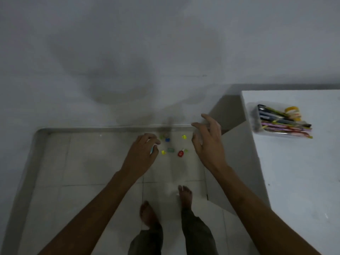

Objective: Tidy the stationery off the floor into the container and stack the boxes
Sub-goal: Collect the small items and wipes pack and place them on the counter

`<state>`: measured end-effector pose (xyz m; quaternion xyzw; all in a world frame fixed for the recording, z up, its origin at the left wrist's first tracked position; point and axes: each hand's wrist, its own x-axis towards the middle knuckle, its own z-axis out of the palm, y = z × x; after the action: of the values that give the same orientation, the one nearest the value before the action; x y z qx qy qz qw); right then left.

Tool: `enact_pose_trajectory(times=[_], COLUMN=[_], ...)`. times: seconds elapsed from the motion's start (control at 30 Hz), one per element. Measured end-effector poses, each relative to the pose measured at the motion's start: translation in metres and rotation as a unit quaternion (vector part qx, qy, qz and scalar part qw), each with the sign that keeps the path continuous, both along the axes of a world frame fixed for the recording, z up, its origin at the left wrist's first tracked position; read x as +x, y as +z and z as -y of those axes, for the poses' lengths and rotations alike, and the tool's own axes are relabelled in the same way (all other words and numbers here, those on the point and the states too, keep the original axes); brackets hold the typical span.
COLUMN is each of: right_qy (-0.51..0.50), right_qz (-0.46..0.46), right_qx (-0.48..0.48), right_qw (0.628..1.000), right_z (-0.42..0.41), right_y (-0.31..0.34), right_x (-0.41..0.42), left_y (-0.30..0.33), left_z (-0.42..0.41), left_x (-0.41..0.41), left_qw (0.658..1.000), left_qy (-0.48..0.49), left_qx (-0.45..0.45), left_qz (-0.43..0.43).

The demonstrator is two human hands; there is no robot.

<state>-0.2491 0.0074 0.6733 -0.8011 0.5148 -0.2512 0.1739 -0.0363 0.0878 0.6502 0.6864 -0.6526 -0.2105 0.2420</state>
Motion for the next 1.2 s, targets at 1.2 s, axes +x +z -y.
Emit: enact_pose_trajectory(times=[1.2], right_qy=[0.325], right_qz=[-0.434], right_qx=[0.061], right_qw=[0.838], right_z=[0.165], right_y=[-0.613], right_x=[0.099], left_y=[-0.636], left_z=[0.085], left_x=[0.075], left_qw=[0.965], left_qy=[0.219], left_qx=[0.126], left_qz=[0.071])
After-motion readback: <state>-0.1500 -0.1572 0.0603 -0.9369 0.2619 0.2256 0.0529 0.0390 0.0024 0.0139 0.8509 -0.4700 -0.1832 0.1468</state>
